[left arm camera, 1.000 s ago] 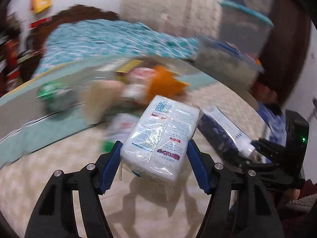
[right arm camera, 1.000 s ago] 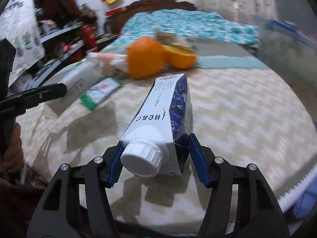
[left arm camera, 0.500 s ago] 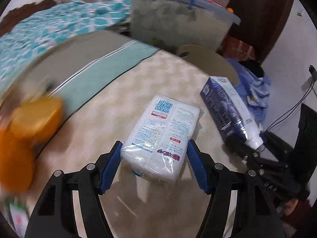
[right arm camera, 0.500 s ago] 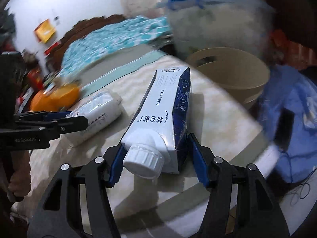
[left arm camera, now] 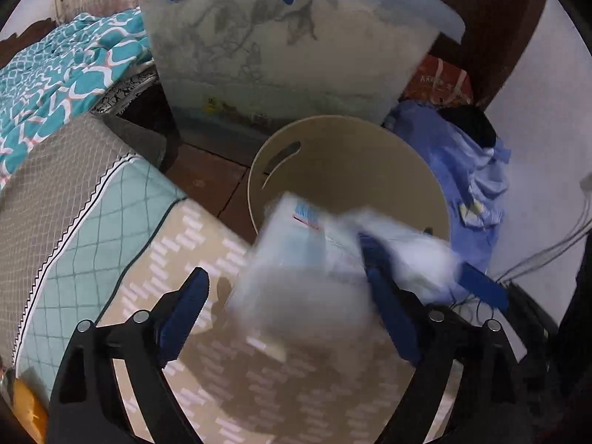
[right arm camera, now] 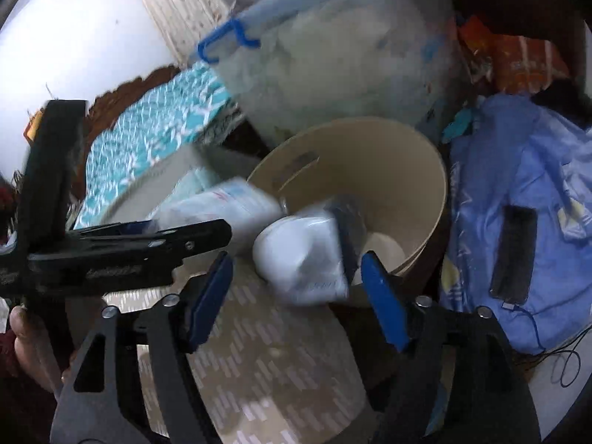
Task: Collect trash
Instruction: 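Carry both items to the beige wastebasket and open both tools to drop them, then return both tools to the bed toward the snack packet and orange peel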
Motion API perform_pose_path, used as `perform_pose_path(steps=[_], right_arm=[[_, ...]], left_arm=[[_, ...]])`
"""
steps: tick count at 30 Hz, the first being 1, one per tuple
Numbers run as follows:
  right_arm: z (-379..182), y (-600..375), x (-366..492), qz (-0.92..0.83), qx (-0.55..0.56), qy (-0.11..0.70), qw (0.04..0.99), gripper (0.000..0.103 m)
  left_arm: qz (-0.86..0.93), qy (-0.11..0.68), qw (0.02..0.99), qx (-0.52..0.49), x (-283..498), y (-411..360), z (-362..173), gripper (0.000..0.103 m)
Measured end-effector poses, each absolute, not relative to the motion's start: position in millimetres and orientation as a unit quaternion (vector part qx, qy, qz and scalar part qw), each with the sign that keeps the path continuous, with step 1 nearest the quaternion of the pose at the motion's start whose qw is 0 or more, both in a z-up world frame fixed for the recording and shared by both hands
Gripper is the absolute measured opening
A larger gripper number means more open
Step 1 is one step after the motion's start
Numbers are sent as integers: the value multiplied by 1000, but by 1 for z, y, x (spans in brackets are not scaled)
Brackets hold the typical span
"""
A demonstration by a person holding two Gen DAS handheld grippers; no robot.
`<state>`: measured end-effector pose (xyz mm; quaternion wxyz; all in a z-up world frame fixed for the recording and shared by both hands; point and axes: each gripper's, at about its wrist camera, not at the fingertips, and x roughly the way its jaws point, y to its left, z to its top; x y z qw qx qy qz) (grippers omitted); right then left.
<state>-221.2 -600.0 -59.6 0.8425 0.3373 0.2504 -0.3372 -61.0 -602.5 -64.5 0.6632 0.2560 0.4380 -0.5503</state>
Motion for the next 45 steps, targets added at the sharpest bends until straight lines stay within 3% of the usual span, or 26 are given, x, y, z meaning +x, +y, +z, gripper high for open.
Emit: perform_pose_path(steps=[4, 10, 14, 17, 21, 25, 26, 32, 33, 35, 43, 45], right_arm=[[-53, -581, -231, -352, 326, 225, 848, 74], [-44, -535, -221, -309, 328, 195, 871, 73], [-45, -497, -176, -230, 323, 227, 890, 49], [-46, -466, -136, -163, 322, 256, 897, 42], [-45, -425, -78, -64, 339, 294, 891, 45], [-32, -382, -14, -12, 333, 303, 893, 74], [-31, -373, 3, -9, 331, 305, 893, 79], [-56, -346, 70, 9, 363, 348, 864, 85], [-63, -344, 72, 11, 372, 357, 857, 83], [-70, -349, 62, 8, 386, 359, 850, 59], [-73, -359, -42, -31, 401, 318, 858, 53], [-73, -366, -67, -49, 402, 310, 860, 53]], left_arm=[[-559, 446, 664, 217, -56, -579, -49, 87], [-575, 433, 677, 156, -57, -475, -20, 87], [-550, 424, 702, 157, -50, -369, -22, 87], [-494, 419, 746, 155, -33, -291, -25, 87], [-387, 417, 813, 123, -7, -199, -30, 87], [-300, 424, 852, 71, 18, -134, -36, 87], [-286, 431, 854, 63, 25, -125, -40, 87], [-273, 435, 856, 54, 34, -107, -51, 87], [-274, 434, 856, 58, 33, -107, -52, 87], [-276, 431, 857, 65, 30, -108, -56, 87], [-282, 457, 841, 67, 44, -123, -75, 87], [-274, 446, 847, 86, 39, -133, -77, 81]])
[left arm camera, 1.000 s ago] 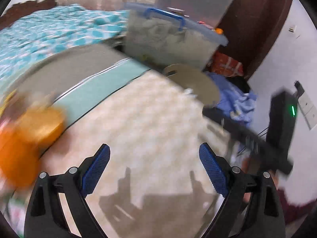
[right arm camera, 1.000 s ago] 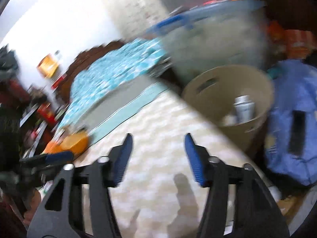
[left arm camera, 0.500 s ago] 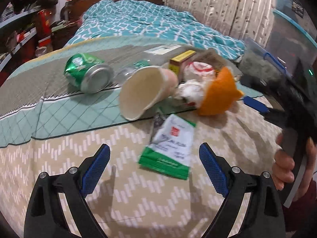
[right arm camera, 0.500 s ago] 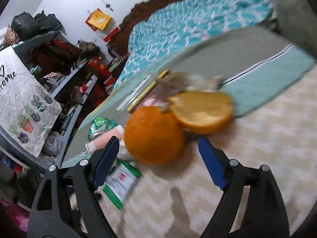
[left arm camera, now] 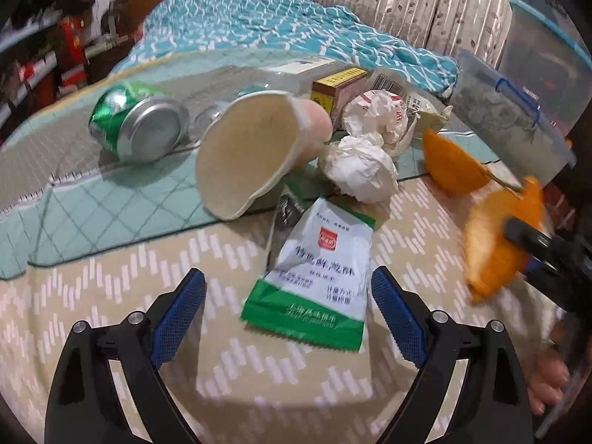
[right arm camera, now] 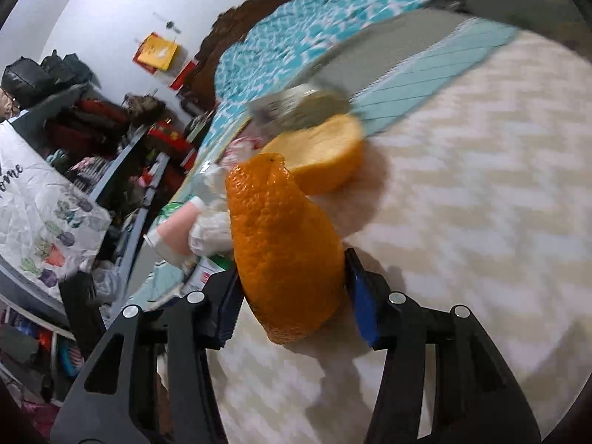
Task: Collect trash
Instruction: 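Return both tools to the bed toward the snack packet and orange peel, then grasp the green snack packet with left tool while right tool grasps orange peel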
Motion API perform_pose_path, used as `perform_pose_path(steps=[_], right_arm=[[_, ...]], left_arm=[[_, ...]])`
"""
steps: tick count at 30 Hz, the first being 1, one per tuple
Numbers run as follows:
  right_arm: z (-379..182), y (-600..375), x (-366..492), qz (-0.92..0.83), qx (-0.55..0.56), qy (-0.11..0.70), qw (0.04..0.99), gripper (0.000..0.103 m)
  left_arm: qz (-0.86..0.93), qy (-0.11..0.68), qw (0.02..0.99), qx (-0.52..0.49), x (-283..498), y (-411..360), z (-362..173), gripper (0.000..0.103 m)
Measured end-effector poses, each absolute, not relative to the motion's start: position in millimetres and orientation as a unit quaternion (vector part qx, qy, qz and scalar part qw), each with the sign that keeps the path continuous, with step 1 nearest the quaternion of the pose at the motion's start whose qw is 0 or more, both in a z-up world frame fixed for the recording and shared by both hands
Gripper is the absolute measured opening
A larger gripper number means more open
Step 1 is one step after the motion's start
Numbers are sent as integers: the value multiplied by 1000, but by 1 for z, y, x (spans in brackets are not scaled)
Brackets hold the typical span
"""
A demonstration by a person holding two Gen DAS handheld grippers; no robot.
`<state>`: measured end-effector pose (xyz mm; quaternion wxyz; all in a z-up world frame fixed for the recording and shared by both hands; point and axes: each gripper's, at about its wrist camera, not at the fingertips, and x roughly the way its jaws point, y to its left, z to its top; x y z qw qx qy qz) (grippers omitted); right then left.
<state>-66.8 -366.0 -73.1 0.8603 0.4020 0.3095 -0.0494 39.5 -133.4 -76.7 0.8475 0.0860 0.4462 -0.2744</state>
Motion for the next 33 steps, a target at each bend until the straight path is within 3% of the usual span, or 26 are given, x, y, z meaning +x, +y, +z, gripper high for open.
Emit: perform_pose_path(steps=[1, 2, 3, 5, 13, 16, 18, 20, 23, 33], right_arm=[[-72, -367, -74, -57, 401, 306, 861, 52], [-70, -370, -86, -70, 395, 302, 864, 52], [-69, -372, -92, -75, 392, 301, 866, 52], [-66, -377, -108, -87, 381, 299, 871, 52], [-63, -395, -148, -117, 362, 290, 878, 54], [-72, -408, -156, -118, 398, 280, 866, 63], [-71, -416, -164, -137, 398, 270, 866, 72], [-66, -420, -172, -160, 389, 260, 869, 81], [-60, -424, -180, -179, 373, 251, 875, 82], [-26, -392, -185, -172, 245, 230, 926, 85]], left_arm=[[-270, 437, 852, 105, 35, -139, -76, 57], [-267, 429, 854, 124, 31, -145, -75, 22], [-270, 430, 852, 127, 29, -148, -75, 12], [-311, 454, 829, 101, 22, -149, -73, 6], [-428, 467, 770, 71, -25, -159, -67, 4], [-420, 464, 775, 90, -31, -171, -68, 5], [-412, 477, 771, 92, -28, -177, -73, 11], [-413, 483, 767, 86, -30, -181, -74, 35], [-409, 477, 773, 90, -30, -182, -72, 58], [-408, 469, 775, 114, -36, -198, -74, 60]])
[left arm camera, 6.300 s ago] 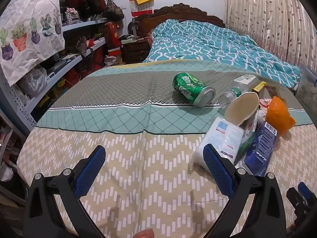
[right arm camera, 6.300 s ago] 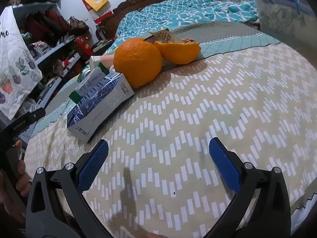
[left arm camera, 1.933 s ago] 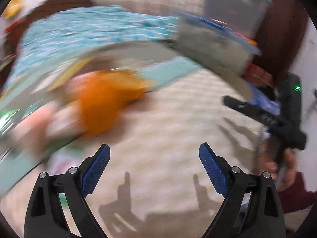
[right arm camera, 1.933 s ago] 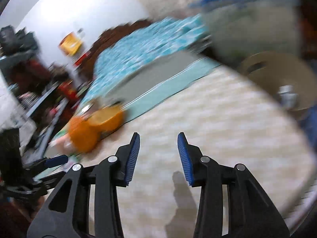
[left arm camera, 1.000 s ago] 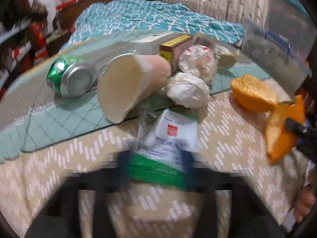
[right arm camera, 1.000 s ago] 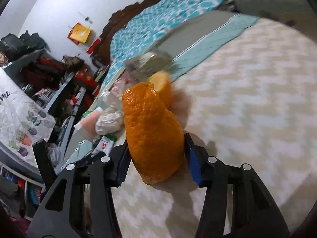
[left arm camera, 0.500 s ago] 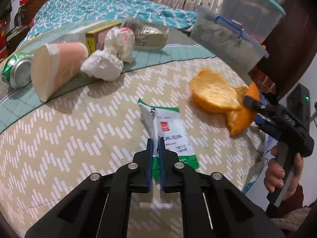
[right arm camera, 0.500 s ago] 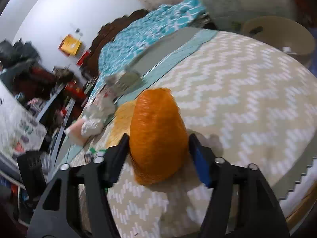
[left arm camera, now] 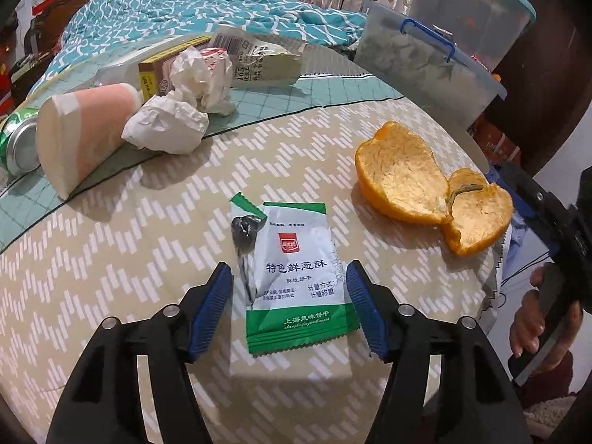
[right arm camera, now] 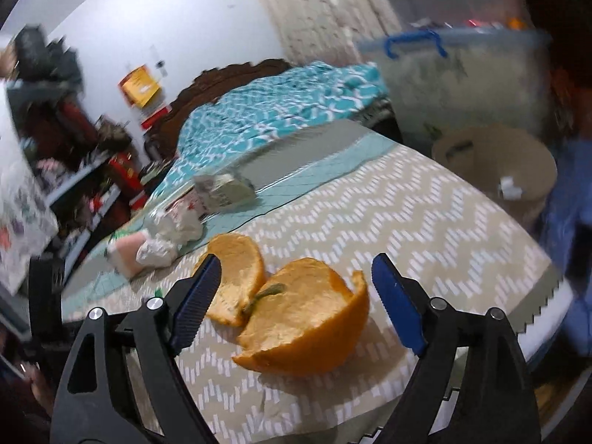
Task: Collect trash
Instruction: 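Grasp the green snack packet with left tool while right tool grasps orange peel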
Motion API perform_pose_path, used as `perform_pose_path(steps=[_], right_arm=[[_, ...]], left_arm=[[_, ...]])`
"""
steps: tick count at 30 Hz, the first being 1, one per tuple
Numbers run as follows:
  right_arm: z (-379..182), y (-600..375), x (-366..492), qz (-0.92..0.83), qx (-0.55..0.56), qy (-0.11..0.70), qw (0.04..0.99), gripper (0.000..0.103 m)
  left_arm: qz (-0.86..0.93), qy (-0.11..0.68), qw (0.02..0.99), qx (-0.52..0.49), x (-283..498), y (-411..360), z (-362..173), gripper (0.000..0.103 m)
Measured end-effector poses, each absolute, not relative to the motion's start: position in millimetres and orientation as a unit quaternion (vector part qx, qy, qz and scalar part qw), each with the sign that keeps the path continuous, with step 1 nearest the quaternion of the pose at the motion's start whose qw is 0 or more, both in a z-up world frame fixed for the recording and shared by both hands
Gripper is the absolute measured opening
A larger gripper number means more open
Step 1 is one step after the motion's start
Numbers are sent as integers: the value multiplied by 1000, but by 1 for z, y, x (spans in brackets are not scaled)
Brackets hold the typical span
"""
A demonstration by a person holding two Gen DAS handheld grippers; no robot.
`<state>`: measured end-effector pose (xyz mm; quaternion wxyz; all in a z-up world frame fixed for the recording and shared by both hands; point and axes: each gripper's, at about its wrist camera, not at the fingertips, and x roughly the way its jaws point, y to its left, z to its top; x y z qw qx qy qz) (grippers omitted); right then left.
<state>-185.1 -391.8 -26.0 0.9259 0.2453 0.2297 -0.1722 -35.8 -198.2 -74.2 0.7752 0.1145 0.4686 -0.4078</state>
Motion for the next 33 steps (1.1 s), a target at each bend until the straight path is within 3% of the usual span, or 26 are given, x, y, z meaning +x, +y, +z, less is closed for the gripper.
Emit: perform_pose_path(steps=[1, 2, 4, 5, 10, 14, 23, 33], right_arm=[[-24, -386, -183, -167, 231, 232, 930, 85], [-21, -379, -178, -160, 212, 237, 935, 86], [-16, -365, -166, -145, 172, 249, 942, 86], [-13, -358, -159, -134, 150, 257, 945, 89], [-18, -334, -102, -68, 29, 362, 929, 94], [-31, -349, -57, -68, 20, 458, 886, 95], [-47, -351, -35, -46, 16, 519, 853, 95], [-8, -337, -67, -32, 2, 475, 879, 95]], left_arm=[[-408, 465, 777, 118, -37, -199, -75, 53], [-406, 460, 780, 124, -38, -200, -75, 37], [-397, 448, 788, 147, -41, -205, -77, 14], [-396, 449, 788, 147, -40, -206, -77, 10], [-404, 460, 780, 131, -33, -203, -78, 5], [-402, 457, 784, 124, -33, -195, -74, 4], [-394, 459, 790, 102, -25, -175, -71, 4], [-402, 454, 789, 101, -27, -173, -68, 4]])
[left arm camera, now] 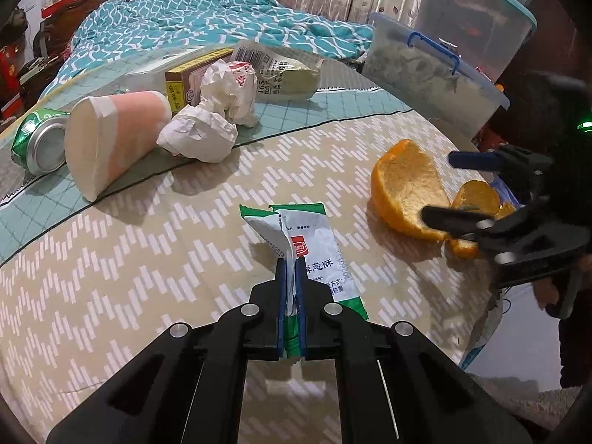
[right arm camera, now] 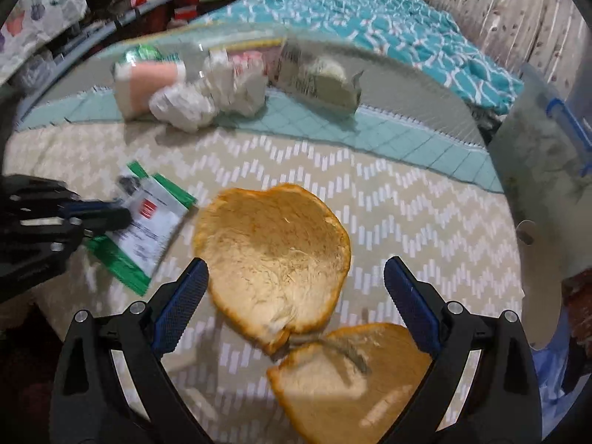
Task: Collect trash
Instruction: 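Grasp the green snack packet with left tool while right tool grasps orange peel, then carry packet and peel to the wastebasket and release both into it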
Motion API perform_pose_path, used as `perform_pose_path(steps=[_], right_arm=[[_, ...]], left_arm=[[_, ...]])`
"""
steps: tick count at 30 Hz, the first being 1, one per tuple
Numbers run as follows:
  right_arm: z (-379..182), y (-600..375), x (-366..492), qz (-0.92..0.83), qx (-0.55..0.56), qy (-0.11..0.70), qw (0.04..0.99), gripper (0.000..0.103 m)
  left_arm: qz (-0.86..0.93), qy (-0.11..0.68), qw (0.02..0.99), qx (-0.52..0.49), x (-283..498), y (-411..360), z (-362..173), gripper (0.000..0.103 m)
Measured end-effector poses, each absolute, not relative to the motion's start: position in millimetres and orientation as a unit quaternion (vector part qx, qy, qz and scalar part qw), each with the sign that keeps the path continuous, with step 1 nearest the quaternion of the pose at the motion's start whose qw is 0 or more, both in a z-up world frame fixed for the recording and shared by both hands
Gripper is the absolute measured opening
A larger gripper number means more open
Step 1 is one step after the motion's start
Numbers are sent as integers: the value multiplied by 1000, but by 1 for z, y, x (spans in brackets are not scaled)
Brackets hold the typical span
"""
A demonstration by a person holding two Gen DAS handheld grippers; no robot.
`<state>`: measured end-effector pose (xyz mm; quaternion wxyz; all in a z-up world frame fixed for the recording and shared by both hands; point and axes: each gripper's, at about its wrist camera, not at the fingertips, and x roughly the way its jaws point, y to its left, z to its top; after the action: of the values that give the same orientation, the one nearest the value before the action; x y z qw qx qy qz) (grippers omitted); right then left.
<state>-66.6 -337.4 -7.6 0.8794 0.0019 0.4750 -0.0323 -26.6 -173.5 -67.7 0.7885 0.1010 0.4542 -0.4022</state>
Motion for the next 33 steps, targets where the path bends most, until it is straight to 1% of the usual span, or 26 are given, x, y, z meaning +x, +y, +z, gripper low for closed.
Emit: perform_pose_path(steps=[2, 5, 10, 16, 22, 24, 25, 26, 27, 29, 33], right_arm=[[-2, -331, -71, -28, -15, 471, 881, 96], [-8, -327, -64, -28, -33, 482, 875, 96], [-30, -338, -44, -18, -18, 528, 849, 96], [-47, -334, -28, 9, -3, 566, 825, 96], [-48, -311, -33, 9, -68, 562, 824, 96], [-50, -316, -34, 5, -60, 563, 824, 91], [-48, -322, -34, 1, -49, 559, 828, 77], [-42, -328, -33, 10, -29, 556, 830, 59], [-36, -335, -33, 12, -9, 549, 835, 47], [-23, -345, -33, 3, 15, 526, 851, 41], [0, -367, -35, 25, 111, 469, 876, 40]], left_arm=[[-402, 456, 788, 100, -26, -174, -69, 4], [-402, 458, 786, 100, -26, -176, -70, 4], [-406, 455, 786, 102, -30, -177, -69, 4], [-402, 453, 790, 97, -29, -173, -66, 4], [-400, 456, 790, 93, -27, -168, -65, 4], [-401, 458, 788, 94, -27, -169, -67, 4], [-402, 458, 787, 95, -27, -170, -67, 4], [-402, 458, 787, 95, -27, -170, -67, 4], [-402, 458, 787, 96, -27, -171, -68, 4], [-403, 458, 786, 98, -27, -174, -67, 4], [-407, 449, 789, 103, -26, -181, -59, 4]])
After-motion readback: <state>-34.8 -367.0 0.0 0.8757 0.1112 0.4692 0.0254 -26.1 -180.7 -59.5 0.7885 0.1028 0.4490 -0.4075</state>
